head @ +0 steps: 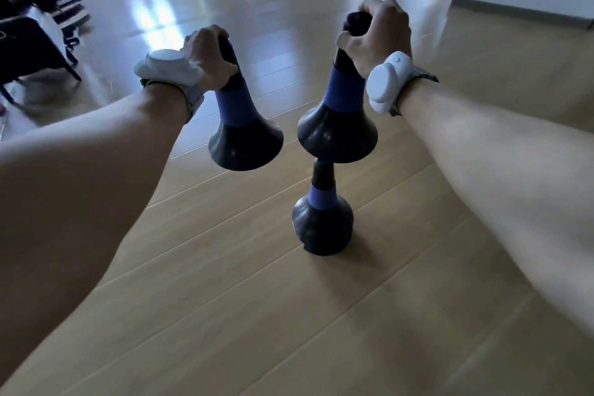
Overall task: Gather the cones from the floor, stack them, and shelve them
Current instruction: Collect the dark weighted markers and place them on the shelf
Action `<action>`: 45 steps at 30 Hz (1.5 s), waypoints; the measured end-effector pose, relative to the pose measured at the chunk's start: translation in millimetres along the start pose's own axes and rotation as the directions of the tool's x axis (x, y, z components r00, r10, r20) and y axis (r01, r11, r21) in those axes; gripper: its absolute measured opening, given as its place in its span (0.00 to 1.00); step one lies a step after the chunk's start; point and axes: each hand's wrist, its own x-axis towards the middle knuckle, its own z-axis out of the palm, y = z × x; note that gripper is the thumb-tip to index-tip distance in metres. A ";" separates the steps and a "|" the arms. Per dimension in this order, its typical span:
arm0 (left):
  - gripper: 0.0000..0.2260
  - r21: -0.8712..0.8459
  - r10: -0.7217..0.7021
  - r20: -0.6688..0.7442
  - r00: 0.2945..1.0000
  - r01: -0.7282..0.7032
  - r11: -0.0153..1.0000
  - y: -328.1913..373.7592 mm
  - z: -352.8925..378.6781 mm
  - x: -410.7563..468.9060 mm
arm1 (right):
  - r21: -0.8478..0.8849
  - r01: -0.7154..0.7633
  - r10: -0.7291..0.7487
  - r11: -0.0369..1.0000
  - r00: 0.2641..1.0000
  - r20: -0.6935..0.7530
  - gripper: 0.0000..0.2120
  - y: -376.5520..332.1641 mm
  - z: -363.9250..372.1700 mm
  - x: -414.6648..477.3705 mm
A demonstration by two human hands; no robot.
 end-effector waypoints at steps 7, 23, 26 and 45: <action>0.24 0.027 0.019 -0.034 0.999 -0.018 0.999 -3.8 -31.6 -4.0 | -0.023 -0.020 0.024 1.000 0.980 0.195 0.28 -0.1 19.7 -37.1; 0.24 -0.195 0.223 -0.022 0.975 -0.223 0.955 70.1 -45.1 -15.2 | -0.050 -0.211 0.212 0.976 0.977 0.018 0.18 33.8 -15.5 -43.3; 0.25 -0.178 0.281 0.064 0.958 -0.266 0.947 80.6 -27.5 -26.0 | -0.047 -0.215 0.215 0.975 0.977 -0.003 0.17 40.3 -23.0 -43.6; 0.27 -0.102 -0.134 0.579 0.804 0.234 0.967 -42.3 192.1 -74.5 | -0.172 -0.511 0.534 0.842 0.745 0.399 0.21 156.4 98.8 -141.1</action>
